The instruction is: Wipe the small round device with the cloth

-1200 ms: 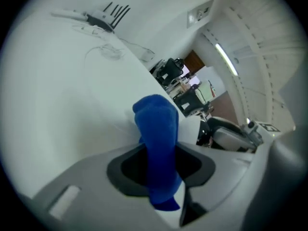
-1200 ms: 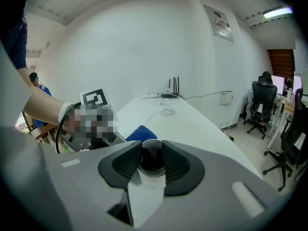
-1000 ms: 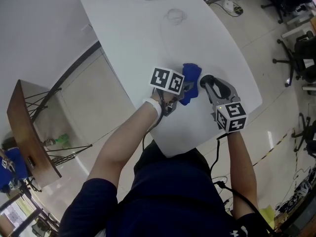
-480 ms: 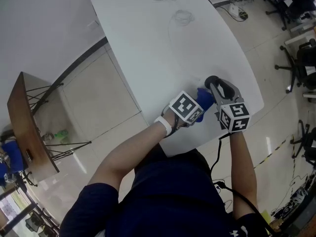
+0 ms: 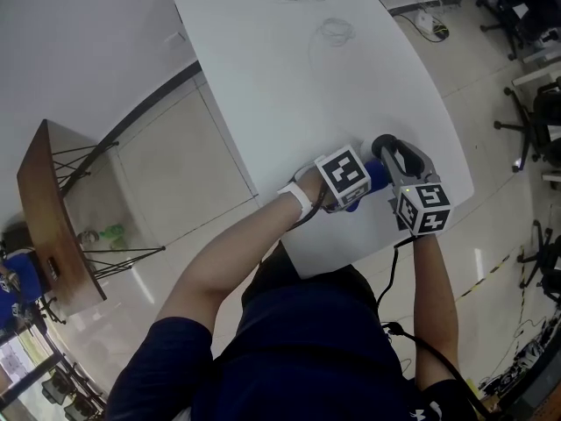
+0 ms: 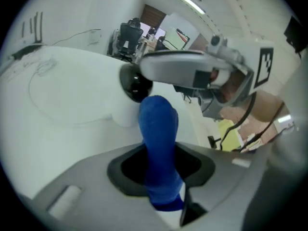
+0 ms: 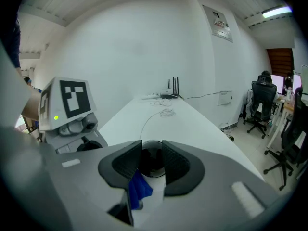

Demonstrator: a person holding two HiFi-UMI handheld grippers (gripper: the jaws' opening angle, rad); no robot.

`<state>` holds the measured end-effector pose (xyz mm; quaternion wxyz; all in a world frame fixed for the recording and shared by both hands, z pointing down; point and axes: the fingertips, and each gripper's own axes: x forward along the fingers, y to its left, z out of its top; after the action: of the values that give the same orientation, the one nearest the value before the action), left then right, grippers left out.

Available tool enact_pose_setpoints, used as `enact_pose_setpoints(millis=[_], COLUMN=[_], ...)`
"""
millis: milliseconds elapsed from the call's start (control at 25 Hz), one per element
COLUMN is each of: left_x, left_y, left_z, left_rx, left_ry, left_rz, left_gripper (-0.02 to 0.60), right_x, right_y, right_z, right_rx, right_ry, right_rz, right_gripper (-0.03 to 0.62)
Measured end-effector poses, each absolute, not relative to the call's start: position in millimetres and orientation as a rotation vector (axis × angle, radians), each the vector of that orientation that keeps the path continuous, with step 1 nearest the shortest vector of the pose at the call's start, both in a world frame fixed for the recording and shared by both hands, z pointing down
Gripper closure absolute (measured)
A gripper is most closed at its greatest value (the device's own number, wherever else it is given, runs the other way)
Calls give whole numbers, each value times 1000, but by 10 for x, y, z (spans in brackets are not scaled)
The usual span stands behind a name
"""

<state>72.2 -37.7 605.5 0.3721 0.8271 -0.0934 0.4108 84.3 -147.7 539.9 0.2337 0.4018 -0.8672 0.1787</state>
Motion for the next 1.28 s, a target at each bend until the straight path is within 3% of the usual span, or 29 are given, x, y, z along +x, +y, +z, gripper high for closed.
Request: enact_pose_setpoints(millis=[320, 600, 1040, 1280], left_x=[216, 229, 406, 379], left_y=[-712, -1338, -801, -504], left_z=[5846, 5216, 5489, 5654], left_rx=[2092, 2239, 2241, 2351], left_ry=[-427, -781, -624, -336], left_rz=[901, 616, 711, 1030], left_gripper=[437, 437, 437, 437], right_x=[860, 843, 849, 838], right_y=[-1473, -1466, -1467, -1446], right_z=[5397, 5378, 5379, 5396], right_rx=[1109, 1110, 1115, 1104], right_ry=[-2387, -2393, -2395, -2389], right_rz=[501, 493, 504, 496], right_gripper=[462, 462, 462, 462])
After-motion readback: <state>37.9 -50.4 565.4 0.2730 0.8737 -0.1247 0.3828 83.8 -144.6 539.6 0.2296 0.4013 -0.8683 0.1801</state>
